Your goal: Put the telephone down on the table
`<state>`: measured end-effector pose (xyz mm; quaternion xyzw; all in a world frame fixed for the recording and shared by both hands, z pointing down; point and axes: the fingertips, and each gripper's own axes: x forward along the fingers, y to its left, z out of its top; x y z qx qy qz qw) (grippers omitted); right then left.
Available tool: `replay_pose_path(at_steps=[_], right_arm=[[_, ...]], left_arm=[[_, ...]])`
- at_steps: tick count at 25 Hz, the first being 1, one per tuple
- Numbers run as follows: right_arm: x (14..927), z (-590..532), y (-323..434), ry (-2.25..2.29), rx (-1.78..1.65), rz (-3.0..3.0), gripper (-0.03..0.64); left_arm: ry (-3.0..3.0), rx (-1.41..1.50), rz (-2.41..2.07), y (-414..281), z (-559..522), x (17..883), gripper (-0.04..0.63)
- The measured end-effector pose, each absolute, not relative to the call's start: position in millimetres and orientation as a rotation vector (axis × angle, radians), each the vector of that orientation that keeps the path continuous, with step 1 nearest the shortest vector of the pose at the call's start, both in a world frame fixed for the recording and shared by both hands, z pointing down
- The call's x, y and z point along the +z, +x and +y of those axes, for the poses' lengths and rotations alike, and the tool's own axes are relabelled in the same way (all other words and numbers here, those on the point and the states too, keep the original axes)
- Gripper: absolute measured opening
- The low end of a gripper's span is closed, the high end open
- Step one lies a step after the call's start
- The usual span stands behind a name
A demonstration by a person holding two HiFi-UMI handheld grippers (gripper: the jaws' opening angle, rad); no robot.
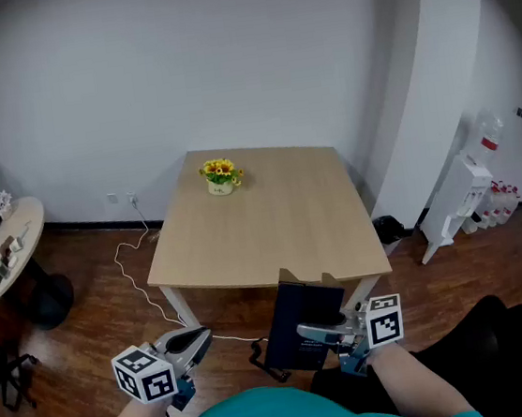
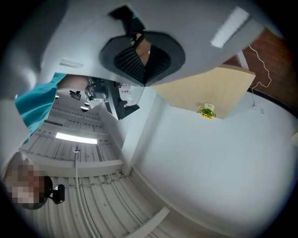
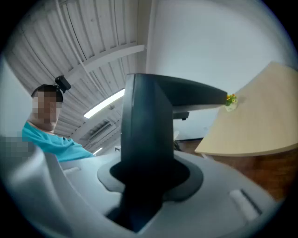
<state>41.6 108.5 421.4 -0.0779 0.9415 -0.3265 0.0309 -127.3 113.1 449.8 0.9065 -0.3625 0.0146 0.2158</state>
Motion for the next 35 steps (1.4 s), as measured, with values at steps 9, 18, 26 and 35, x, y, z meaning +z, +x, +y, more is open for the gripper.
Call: replay_pose_path(at_steps=[9, 18, 26, 35], right_arm=[[430.3, 91.6, 85.5, -0.192, -1.054, 2.918, 0.16], [444.4, 52.6, 56.3, -0.173, -1.087, 2.894, 0.16], [446.9, -16.5, -9.4, -0.265, -1.084, 2.859, 0.16], [448.2, -91.4, -61.9, -0.355, -1.122, 2.827, 0.16]], left_arm=[[2.511, 0.07, -1.033, -73.4, 107.0, 455.6, 0.005], [2.5, 0.039, -1.012, -98.2, 73.3, 458.4, 0.005], [2.536, 0.01, -0.896, -163.5, -5.4, 463.8, 0.005], [2.549, 0.051, -0.818, -220.7, -79.4, 470.6, 0.005]])
